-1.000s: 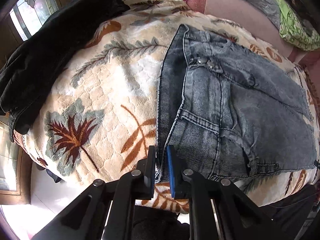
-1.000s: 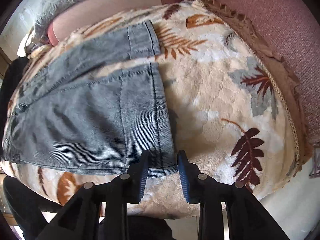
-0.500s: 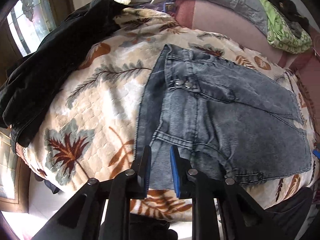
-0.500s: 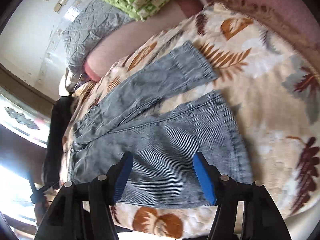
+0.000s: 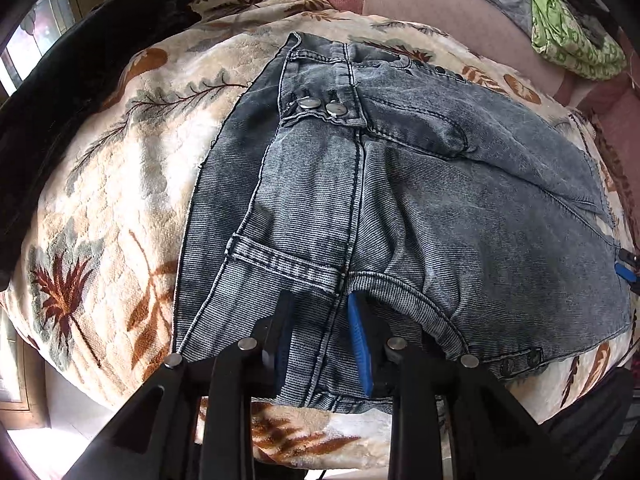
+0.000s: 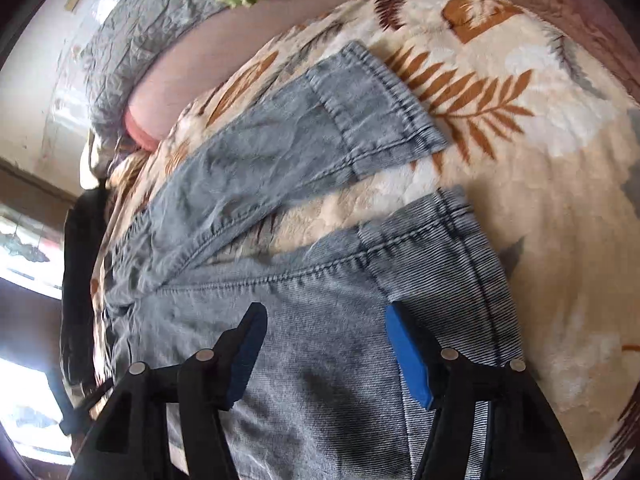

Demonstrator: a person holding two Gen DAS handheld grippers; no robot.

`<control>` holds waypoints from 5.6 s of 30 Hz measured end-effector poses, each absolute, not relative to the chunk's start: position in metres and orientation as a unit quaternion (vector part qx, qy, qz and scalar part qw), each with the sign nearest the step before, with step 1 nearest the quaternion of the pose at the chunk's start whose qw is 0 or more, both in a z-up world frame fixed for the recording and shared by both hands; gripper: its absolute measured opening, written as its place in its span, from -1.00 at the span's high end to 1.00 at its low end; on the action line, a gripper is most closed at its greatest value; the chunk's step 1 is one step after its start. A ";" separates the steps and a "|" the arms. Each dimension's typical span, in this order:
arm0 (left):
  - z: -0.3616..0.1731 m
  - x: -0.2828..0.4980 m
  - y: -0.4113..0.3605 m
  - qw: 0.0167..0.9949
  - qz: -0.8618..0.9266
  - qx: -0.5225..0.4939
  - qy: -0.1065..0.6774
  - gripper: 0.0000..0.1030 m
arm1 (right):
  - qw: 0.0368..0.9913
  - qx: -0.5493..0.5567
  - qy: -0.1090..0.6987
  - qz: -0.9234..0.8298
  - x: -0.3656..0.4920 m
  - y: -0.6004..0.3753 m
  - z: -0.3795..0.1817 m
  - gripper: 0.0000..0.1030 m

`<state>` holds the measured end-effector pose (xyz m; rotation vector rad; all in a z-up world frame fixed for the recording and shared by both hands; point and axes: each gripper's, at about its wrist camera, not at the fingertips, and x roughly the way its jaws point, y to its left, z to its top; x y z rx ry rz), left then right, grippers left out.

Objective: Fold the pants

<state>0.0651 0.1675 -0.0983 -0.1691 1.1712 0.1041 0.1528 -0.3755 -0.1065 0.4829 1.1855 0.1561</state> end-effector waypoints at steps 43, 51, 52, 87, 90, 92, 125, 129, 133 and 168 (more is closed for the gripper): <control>-0.102 0.344 0.245 0.823 0.073 -0.199 0.527 0.95 | 0.829 0.096 0.551 -0.001 0.394 -0.405 -0.085 0.62; -0.052 0.308 0.245 0.850 0.038 -0.205 0.483 0.94 | 0.859 0.110 0.499 0.017 0.359 -0.405 -0.029 0.62; -0.043 0.300 0.244 0.854 0.033 -0.206 0.476 0.94 | 0.864 0.114 0.491 0.020 0.351 -0.405 -0.020 0.62; -0.008 0.004 0.260 0.880 -0.018 -0.144 0.452 0.47 | 0.845 0.217 0.480 0.094 0.029 -0.439 -0.038 -0.30; -0.005 0.013 0.234 0.883 -0.036 -0.130 0.450 0.39 | 0.829 0.251 0.481 0.135 0.040 -0.422 -0.034 -0.31; -0.009 0.019 0.216 0.883 -0.046 -0.128 0.450 0.39 | 0.805 0.302 0.491 0.139 0.041 -0.413 -0.040 -0.31; -0.092 0.048 0.169 0.862 -0.062 -0.089 0.496 0.39 | 0.806 0.303 0.507 -0.038 0.025 -0.438 -0.087 0.22; -0.092 0.049 0.169 0.860 -0.059 -0.088 0.500 0.39 | 0.819 0.290 0.494 -0.049 0.020 -0.449 -0.053 -0.36; -0.093 0.049 0.168 0.860 -0.058 -0.085 0.500 0.38 | 0.846 0.287 0.447 -0.050 0.030 -0.464 -0.023 -0.36; -0.056 0.061 0.160 0.903 0.032 -0.143 0.403 -0.47 | 0.819 0.110 0.516 0.226 0.167 -0.186 -0.002 -0.66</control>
